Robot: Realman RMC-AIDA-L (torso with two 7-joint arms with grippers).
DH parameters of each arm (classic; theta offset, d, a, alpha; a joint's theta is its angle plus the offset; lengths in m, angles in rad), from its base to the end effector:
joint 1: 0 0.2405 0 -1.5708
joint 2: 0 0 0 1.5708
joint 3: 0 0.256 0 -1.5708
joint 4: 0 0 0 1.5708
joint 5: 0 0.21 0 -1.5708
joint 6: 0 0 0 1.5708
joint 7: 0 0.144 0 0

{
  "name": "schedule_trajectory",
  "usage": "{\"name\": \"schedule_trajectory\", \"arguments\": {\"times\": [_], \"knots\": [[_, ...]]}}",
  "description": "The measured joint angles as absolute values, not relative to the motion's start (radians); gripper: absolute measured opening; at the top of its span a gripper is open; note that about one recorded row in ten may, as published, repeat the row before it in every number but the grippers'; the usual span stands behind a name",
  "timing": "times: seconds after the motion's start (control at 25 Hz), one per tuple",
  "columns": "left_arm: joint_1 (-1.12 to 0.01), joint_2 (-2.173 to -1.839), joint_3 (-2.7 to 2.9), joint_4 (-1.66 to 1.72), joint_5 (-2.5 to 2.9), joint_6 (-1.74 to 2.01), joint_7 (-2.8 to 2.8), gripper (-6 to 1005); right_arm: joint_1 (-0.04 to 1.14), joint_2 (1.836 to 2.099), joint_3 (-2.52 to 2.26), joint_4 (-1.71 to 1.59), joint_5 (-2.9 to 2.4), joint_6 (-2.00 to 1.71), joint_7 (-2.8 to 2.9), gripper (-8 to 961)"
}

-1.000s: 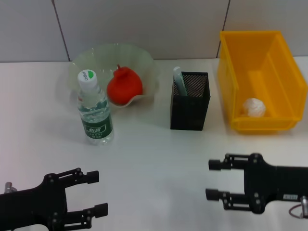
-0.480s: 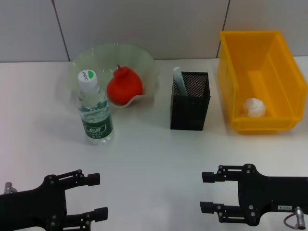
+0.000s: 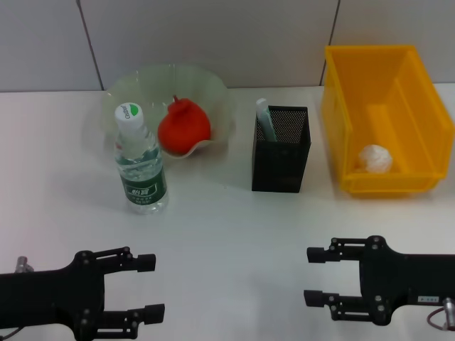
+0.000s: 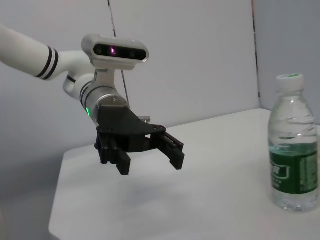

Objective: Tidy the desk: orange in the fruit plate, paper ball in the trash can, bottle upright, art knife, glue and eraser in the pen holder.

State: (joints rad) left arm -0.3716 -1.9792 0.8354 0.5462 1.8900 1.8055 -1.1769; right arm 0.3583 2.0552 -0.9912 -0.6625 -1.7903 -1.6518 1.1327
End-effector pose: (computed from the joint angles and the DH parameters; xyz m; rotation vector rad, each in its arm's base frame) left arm -0.2974 0.2547 0.0127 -2.9024 -0.5195 -0.8391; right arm 0.2744 0.2716 -0.0170 -2.8784 0.3314 0.7652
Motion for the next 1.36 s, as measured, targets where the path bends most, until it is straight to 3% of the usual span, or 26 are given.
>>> {"name": "schedule_trajectory", "arguments": {"times": [0.4,1.36], "knots": [[-0.404,-1.974,0.836,0.582,1.896,1.8,-1.246,799,0.369,2.039,-0.987,-0.668,-1.805,-1.649,1.135,636],[-0.401,-1.982,0.836,0.594,1.897,1.794,-1.239,799,0.36,2.049,-0.986,-0.672,-1.806,-1.639,1.127,637]]}}
